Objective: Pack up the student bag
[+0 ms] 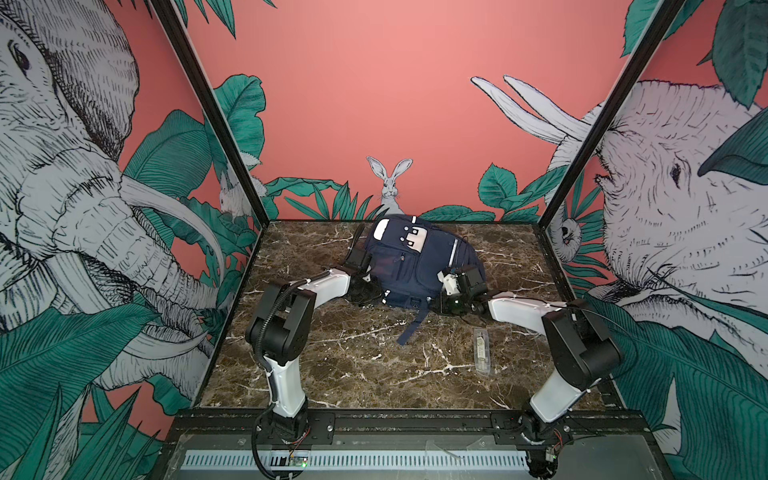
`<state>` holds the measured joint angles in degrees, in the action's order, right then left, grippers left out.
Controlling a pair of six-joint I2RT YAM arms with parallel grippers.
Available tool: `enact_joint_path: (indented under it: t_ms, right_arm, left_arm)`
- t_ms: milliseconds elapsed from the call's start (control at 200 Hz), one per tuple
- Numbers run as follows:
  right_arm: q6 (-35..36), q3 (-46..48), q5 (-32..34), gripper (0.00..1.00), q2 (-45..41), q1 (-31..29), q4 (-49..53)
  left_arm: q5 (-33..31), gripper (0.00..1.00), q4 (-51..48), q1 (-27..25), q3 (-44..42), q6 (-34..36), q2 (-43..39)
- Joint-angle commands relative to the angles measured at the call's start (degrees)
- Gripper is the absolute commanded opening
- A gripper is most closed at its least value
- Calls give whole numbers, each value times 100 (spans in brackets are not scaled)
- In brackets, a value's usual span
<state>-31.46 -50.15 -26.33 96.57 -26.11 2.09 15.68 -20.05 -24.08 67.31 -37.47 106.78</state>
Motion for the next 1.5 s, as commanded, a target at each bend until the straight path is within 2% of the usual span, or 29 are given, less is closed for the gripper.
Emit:
enact_joint_path:
  t_ms: [0,110,315,635,925,1495]
  right_arm:
    - [2,22,451,31,-209,-24,692]
    - [115,-155,884,37,-438,-102,1079]
    - [241,-689,1566,37,-757,-572,1516]
    - [372,-1952,2629,38,488,-1272,2213]
    - [413,-2286,3215,39,857,-1562,2507]
    - [621,-3146,4118,24,1624,-1892,3098]
  left_arm:
    - [-471,48,24,276,-160,60,-319]
    - [-346,48,130,282,-257,63,-330]
    - [-221,48,334,281,-445,81,-411]
    - [-5,47,563,238,-730,22,-525]
    - [40,47,686,243,-935,-5,-600]
    - [47,46,644,242,-930,-31,-529]
